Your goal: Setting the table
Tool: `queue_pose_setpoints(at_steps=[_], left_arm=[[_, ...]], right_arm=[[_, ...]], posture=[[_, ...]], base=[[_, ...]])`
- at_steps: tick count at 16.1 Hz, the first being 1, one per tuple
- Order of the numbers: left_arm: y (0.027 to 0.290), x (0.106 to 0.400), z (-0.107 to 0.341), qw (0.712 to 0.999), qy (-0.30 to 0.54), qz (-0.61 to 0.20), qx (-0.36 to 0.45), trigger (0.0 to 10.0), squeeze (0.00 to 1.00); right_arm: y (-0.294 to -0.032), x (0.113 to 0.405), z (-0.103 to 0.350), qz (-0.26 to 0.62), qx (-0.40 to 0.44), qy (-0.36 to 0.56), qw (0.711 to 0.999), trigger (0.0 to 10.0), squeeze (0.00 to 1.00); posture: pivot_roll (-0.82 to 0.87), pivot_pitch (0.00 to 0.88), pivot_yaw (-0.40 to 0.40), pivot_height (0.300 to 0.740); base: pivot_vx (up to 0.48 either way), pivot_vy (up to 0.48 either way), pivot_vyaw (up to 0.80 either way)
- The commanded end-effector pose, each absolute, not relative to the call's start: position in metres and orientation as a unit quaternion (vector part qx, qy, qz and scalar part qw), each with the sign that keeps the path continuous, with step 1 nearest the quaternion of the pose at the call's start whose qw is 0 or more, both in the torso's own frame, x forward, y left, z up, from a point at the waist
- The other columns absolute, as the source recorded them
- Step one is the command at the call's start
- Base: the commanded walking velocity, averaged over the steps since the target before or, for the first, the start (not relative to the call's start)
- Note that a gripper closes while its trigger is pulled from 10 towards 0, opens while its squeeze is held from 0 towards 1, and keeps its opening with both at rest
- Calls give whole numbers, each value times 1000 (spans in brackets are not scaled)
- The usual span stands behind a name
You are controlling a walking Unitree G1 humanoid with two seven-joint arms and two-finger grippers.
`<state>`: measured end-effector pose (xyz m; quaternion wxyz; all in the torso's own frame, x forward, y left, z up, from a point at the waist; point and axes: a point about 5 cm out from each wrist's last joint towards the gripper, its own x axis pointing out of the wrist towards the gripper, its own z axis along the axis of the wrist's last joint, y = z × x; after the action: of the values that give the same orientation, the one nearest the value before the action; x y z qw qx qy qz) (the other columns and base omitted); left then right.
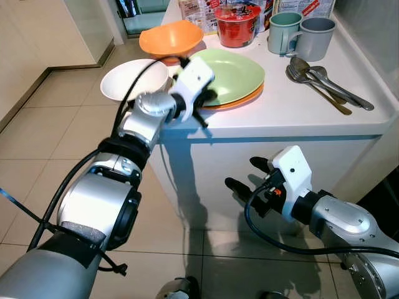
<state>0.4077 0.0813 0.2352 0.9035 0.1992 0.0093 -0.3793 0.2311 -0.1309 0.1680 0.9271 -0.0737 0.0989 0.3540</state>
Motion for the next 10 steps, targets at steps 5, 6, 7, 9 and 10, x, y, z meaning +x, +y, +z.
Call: queue_pose_setpoints(at_steps=[5, 6, 7, 9, 10], left_arm=[[86, 409, 237, 902, 24, -373, 216, 10000, 1000], [87, 409, 238, 901, 22, -373, 218, 10000, 1000], [87, 409, 240, 901, 22, -374, 219, 10000, 1000], [87, 409, 244, 900, 19, -376, 219, 10000, 1000], [86, 409, 245, 899, 18, -378, 220, 10000, 1000]], right_arm=[[-126, 229, 169, 366, -70, 96, 923, 10000, 0], [-126, 229, 169, 366, -70, 97, 923, 10000, 0], [-126, 229, 169, 366, -69, 97, 923, 10000, 0], [-126, 229, 169, 366, -70, 97, 923, 10000, 0], [-126, 229, 169, 367, -70, 97, 923, 10000, 0]], posture=[[-16, 116, 170, 740], [-17, 117, 171, 740], [-15, 118, 170, 740], [-14, 119, 169, 740], [-11, 119, 168, 740]], base=[[0, 0, 0], [0, 0, 0], [0, 0, 0], [0, 0, 0], [0, 0, 0]])
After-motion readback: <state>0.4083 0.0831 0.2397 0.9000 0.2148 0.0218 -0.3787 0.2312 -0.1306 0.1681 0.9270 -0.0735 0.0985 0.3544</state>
